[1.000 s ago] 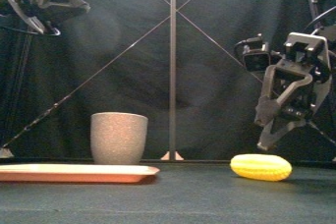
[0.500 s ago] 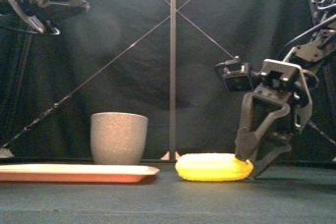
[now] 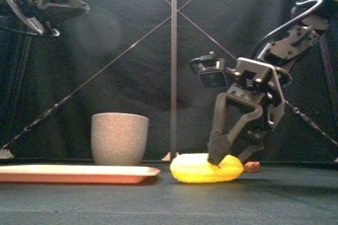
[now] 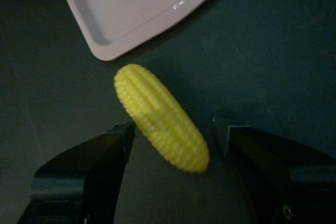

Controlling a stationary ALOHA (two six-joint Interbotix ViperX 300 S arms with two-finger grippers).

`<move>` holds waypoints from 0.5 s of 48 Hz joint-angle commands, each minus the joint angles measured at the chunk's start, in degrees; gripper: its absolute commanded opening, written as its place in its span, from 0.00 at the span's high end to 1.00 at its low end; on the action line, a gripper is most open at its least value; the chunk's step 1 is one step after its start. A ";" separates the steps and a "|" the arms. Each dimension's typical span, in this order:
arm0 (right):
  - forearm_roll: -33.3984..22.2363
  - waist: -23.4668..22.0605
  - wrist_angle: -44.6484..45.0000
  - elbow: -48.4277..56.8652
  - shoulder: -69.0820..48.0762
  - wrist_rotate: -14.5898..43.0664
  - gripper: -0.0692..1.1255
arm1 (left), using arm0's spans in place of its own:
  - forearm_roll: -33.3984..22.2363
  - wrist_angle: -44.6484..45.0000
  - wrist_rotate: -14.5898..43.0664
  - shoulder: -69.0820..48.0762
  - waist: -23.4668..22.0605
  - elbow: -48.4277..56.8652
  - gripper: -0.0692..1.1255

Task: Pick the corn then place it on the pink plate
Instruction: Pick the corn

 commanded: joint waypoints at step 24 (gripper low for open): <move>-3.34 0.70 8.96 -7.73 2.72 0.44 0.46 | 0.00 -0.26 0.00 0.00 0.09 -0.88 0.96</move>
